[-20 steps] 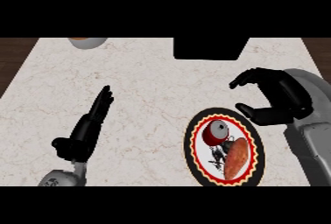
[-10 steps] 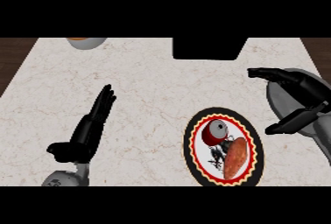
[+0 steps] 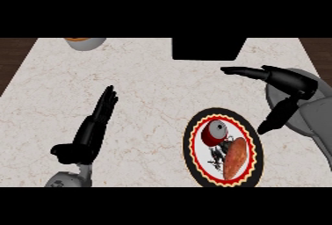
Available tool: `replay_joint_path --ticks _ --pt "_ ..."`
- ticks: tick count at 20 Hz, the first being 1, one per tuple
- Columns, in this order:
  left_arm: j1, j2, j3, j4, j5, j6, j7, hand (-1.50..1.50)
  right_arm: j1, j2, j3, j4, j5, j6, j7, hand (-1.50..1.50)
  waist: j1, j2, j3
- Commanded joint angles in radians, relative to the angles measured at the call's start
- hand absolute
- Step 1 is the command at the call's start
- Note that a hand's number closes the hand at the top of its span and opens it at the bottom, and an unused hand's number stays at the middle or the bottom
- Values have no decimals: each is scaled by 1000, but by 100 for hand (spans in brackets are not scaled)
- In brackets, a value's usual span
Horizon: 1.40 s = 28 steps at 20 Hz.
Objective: Pick the can from the plate and place it in the pan
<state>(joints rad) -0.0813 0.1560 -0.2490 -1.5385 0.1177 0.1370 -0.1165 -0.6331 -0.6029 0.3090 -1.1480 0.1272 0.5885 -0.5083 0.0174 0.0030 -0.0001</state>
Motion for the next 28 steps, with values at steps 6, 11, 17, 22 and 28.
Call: replay_joint_path --ticks 6,11,17,22,28 --pt "41 8 -6 -85 -6 -4 44 0 -27 40 239 -58 317 -42 6 -150 1 -3 0" --pt "23 7 46 -35 10 -23 21 0 31 43 285 -103 453 -71 33 -150 -13 -3 0" --pt "131 23 30 -119 -11 -70 -2 0 37 136 215 -74 524 -23 63 -150 -10 -4 0" --pt "82 -27 44 -73 -46 -46 0 0 72 208 194 39 643 -101 -2 -150 -11 -3 0" --pt "50 -54 52 -46 -76 -50 21 0 52 229 84 45 653 -28 -28 -150 -13 -3 0"
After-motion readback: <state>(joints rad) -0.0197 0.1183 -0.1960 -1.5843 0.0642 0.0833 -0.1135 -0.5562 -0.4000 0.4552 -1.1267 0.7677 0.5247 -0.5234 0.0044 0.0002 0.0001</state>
